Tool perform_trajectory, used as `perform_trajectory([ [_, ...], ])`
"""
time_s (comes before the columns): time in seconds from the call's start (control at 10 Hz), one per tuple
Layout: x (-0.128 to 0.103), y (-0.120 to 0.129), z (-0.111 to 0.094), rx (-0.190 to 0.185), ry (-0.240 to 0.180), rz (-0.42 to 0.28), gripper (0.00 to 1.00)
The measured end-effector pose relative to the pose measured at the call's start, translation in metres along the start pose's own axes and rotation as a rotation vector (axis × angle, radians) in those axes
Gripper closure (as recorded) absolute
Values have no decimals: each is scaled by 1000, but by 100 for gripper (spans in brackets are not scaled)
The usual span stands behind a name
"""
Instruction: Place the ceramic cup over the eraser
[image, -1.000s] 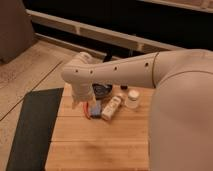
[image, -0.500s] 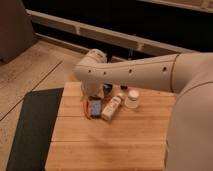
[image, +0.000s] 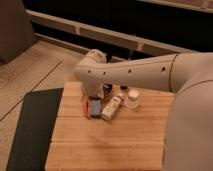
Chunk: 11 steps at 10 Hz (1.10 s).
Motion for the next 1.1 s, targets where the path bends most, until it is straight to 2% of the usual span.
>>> perform_trajectory([
  [0.2, -5, -47, 15, 51, 14, 83, 35],
  [0.4, -15, -81, 25, 72, 7, 143, 35],
  [0.6, -26, -105, 30, 86, -4, 162, 35],
  [1.1, -47, -167, 29, 75, -67, 223, 35],
])
